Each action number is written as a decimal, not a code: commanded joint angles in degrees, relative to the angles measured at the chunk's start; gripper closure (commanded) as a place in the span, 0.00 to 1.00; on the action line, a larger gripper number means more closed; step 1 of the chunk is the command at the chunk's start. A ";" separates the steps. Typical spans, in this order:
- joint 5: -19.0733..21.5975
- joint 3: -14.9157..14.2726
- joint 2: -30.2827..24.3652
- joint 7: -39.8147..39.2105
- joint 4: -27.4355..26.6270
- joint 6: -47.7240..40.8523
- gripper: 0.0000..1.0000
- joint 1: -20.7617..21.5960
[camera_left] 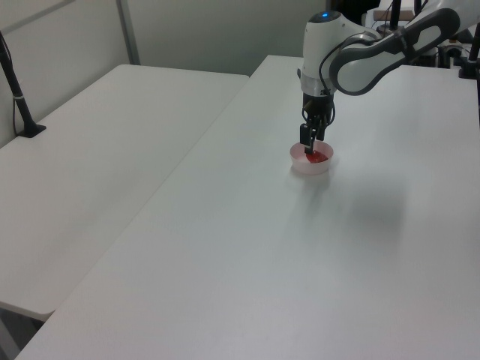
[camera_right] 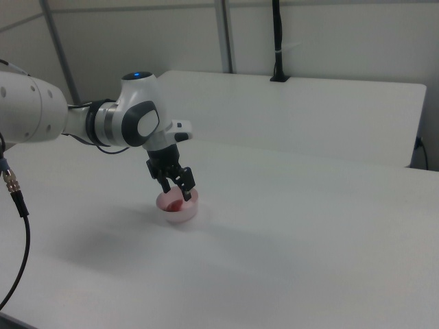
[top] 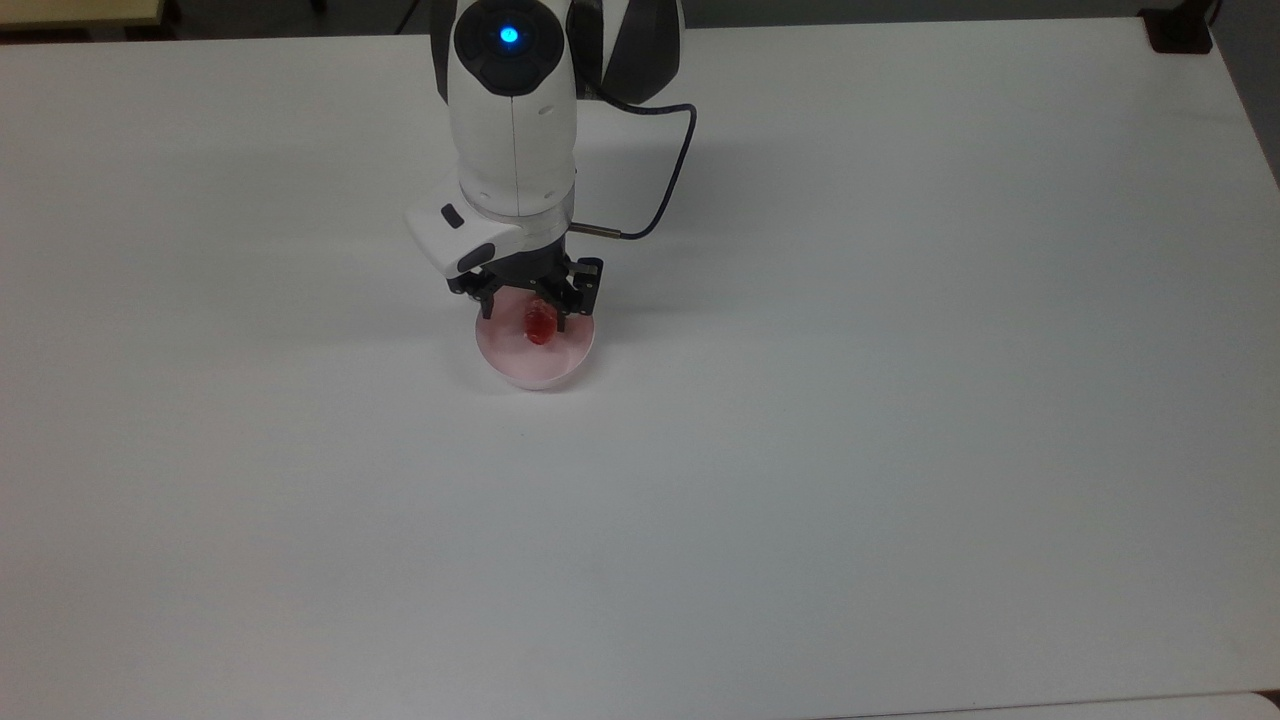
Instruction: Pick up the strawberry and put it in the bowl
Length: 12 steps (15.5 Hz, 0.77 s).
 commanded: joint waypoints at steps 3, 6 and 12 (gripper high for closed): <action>-0.12 0.07 -5.79 4.98 6.35 -15.73 0.00 0.60; 0.75 0.07 -11.14 5.06 8.47 -24.02 0.00 0.69; 3.21 -0.72 -22.22 4.28 5.85 -33.36 0.00 1.31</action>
